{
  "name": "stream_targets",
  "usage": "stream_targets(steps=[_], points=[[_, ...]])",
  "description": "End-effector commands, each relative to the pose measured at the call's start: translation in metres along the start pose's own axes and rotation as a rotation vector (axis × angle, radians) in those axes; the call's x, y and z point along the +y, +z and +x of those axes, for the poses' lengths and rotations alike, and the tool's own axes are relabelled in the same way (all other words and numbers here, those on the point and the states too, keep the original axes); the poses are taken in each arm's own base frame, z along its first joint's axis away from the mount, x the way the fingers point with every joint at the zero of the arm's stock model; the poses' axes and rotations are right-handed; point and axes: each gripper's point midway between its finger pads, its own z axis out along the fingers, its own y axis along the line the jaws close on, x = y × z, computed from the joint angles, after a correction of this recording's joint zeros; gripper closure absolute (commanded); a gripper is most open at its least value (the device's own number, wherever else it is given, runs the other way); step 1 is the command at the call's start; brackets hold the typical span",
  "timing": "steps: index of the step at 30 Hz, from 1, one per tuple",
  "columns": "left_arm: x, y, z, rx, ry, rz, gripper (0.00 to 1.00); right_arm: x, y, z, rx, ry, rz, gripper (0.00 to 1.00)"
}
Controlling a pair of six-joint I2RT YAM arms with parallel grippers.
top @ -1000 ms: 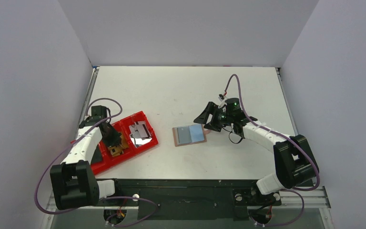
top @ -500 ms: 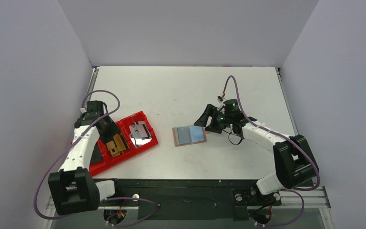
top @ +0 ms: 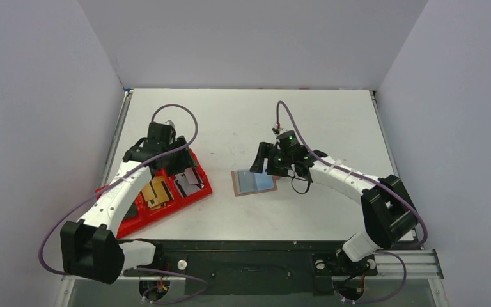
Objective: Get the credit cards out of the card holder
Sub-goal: Remove the credit card from the card holder.
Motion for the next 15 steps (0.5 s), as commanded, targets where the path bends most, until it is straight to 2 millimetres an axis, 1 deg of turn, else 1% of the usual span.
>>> stream_targets(steps=[1, 2, 3, 6, 10, 15], points=[[-0.068, 0.001, -0.003, -0.002, 0.054, 0.215, 0.50, 0.001, 0.015, -0.005, -0.016, -0.083, 0.109, 0.35], [-0.074, 0.004, 0.004, 0.016, 0.061, 0.234, 0.50, -0.001, 0.021, 0.001, 0.008, -0.093, 0.126, 0.35], [-0.083, 0.006, 0.006, 0.023, 0.051, 0.272, 0.50, 0.001, 0.023, -0.002, -0.001, -0.100, 0.137, 0.35], [-0.095, 0.013, 0.018, 0.058, 0.049, 0.319, 0.50, -0.002, 0.037, 0.003, 0.021, -0.128, 0.190, 0.35], [-0.100, 0.019, 0.030, 0.088, 0.055, 0.340, 0.50, 0.000, 0.054, 0.011, 0.052, -0.156, 0.221, 0.35], [-0.101, 0.024, 0.037, 0.115, 0.073, 0.353, 0.50, -0.004, 0.064, 0.018, 0.066, -0.187, 0.283, 0.36]])
